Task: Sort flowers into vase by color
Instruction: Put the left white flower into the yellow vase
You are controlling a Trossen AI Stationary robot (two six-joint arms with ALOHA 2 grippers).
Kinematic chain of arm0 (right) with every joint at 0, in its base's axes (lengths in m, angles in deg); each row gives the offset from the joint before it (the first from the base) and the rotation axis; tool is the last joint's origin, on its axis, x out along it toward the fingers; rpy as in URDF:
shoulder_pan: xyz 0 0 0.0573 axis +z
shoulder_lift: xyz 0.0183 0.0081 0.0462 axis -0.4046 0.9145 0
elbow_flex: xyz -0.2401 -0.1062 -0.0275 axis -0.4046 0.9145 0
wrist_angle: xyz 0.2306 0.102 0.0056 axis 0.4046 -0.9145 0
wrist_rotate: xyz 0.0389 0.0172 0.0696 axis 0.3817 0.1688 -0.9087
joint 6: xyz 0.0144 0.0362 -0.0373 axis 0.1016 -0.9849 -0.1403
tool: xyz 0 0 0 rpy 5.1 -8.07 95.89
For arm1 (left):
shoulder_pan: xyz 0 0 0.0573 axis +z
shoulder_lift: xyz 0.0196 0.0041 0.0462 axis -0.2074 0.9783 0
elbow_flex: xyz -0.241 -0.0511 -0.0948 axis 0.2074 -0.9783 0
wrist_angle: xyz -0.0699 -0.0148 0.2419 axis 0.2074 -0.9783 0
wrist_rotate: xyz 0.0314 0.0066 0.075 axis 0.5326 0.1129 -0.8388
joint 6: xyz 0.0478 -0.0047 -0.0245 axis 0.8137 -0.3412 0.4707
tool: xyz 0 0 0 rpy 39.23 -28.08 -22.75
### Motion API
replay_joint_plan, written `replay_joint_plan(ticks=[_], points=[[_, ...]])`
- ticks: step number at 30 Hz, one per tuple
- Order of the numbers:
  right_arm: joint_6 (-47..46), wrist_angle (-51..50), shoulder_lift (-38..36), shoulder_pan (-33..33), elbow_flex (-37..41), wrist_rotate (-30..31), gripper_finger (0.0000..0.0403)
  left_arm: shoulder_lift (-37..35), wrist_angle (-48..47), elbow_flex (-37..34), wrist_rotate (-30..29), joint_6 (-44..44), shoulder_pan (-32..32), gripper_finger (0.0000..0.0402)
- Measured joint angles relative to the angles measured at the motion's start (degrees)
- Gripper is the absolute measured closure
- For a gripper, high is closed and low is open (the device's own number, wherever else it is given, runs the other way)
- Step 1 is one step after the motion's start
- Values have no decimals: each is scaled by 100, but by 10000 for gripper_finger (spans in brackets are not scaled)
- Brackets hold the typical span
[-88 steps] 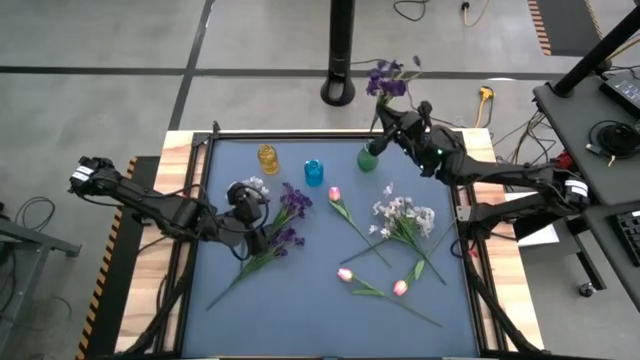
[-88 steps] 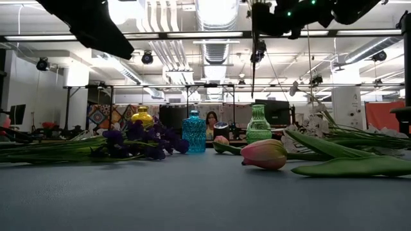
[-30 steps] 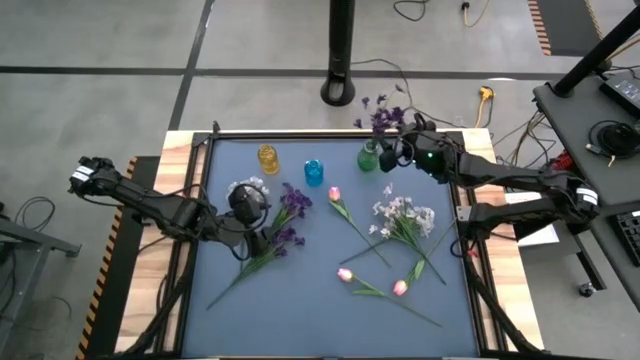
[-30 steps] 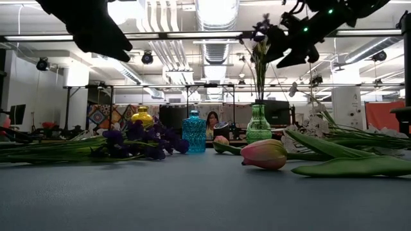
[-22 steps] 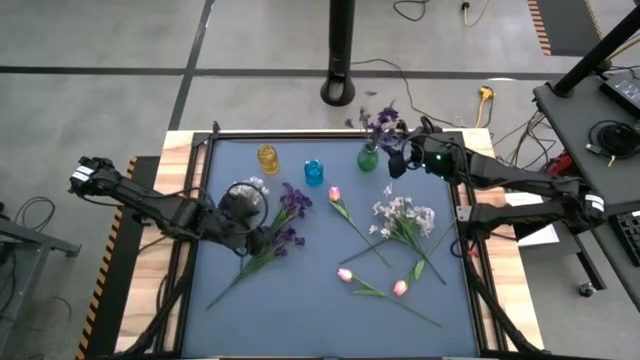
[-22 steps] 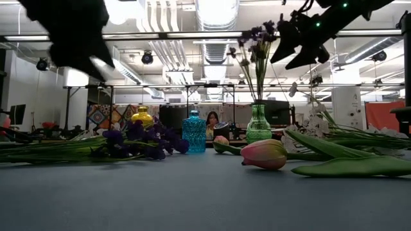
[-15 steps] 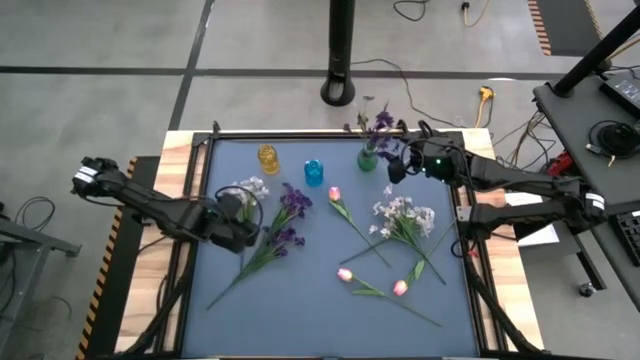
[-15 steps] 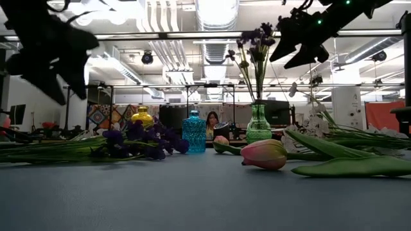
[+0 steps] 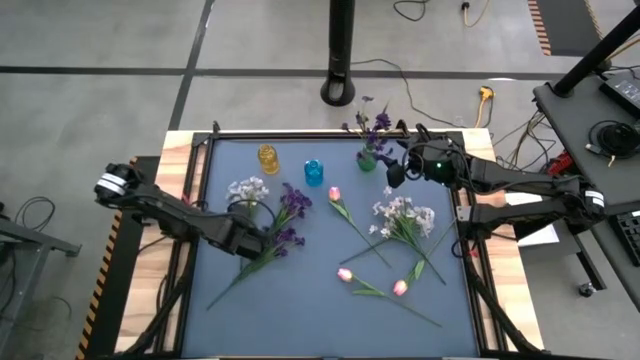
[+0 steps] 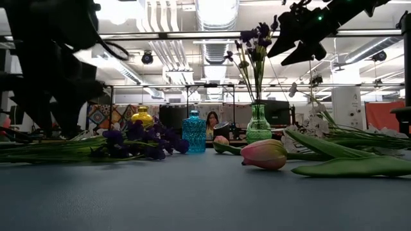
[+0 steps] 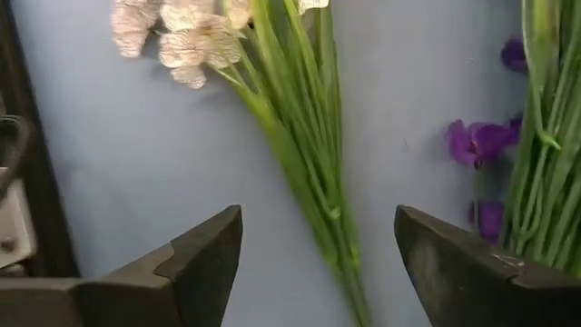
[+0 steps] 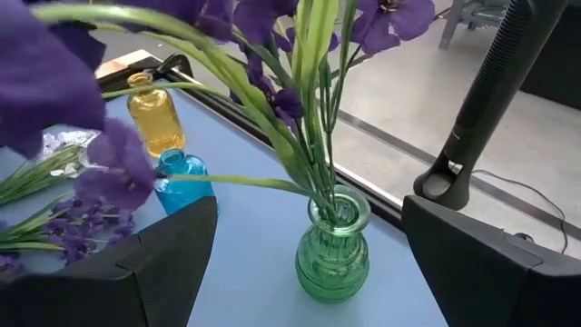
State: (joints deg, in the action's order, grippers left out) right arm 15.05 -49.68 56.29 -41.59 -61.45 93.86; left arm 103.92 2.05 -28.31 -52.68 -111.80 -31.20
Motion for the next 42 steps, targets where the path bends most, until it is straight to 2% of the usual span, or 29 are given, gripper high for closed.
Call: replay_joint_plan(ticks=[13, 28, 33, 38, 42], points=[[12, -1, 0, 266, 0, -2, 60, 853, 321, 0, 159, 45, 438, 238], [2, -1, 2, 512, 0, 2, 60, 810, 352, 2, 233, 68, 484, 387], [36, 1, 2, 512, 0, 1, 60, 729, 319, 2, 249, 107, 484, 394], [108, 62, 2, 512, 0, 4, 60, 347, 134, 165, 243, 386, 427, 395], [146, 86, 2, 512, 0, 2, 60, -140, -85, 517, -195, 911, 244, 396]])
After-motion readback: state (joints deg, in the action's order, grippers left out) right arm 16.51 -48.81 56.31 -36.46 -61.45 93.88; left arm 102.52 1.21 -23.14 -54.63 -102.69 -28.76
